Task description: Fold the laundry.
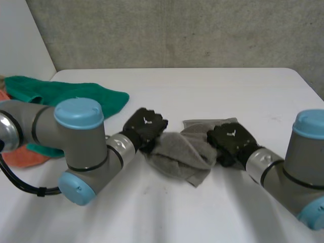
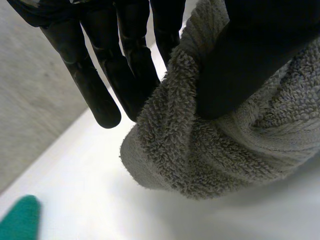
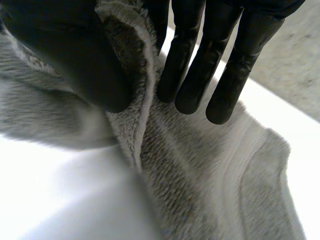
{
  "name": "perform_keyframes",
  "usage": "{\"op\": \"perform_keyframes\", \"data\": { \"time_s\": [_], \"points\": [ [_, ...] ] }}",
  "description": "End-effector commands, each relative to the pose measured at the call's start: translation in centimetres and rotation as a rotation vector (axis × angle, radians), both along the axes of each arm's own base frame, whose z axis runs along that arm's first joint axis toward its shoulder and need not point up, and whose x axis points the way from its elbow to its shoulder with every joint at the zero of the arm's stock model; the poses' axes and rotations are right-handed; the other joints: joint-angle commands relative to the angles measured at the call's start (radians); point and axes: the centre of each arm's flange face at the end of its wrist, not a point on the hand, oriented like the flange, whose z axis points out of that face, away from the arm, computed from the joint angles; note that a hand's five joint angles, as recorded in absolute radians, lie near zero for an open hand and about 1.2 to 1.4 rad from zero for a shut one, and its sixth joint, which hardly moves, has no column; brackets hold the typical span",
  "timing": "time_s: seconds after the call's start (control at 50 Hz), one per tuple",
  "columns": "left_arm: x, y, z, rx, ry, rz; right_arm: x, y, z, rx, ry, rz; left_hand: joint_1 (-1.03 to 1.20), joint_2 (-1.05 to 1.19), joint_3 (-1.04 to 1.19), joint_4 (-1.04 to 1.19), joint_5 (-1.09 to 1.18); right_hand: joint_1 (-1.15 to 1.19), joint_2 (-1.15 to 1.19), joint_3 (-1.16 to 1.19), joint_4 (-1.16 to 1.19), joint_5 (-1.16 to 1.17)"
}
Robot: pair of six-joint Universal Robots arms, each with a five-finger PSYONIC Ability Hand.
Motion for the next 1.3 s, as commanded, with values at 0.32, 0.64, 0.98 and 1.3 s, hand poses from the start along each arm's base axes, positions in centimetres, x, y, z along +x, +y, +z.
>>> {"op": "perform_keyframes", "data": {
  "time_s": [0.32, 0.64, 0.98, 1.3],
  "points": [
    [4.3, 2.8, 12.4, -0.033, 0.224, 0.154, -2.0, -1.3, 14.0, -0.347, 0.323, -0.006, 0.309, 0.205, 0.214, 0.200, 0.268, 0.402, 0.223, 0.225, 0.223, 0.250],
    [0.1, -7.0, 14.2, -0.458, 0.329, 0.228, 1.3, -11.3, 14.9, -0.764, 0.281, -0.203, 0.309, 0.205, 0.214, 0.200, 0.268, 0.402, 0.223, 0.225, 0.223, 0.250],
    [1.3, -3.5, 12.5, -0.568, 0.354, 0.246, 0.7, -7.8, 16.1, -0.847, 0.253, -0.179, 0.309, 0.205, 0.214, 0.200, 0.268, 0.402, 0.223, 0.225, 0.223, 0.250],
    [3.4, -0.8, 4.7, -0.370, 0.188, 0.253, 1.7, 0.8, 2.3, -0.211, 0.324, 0.040, 0.283, 0.179, 0.188, 0.174, 0.242, -0.486, -0.665, -0.663, -0.665, -0.638]
  ]
}}
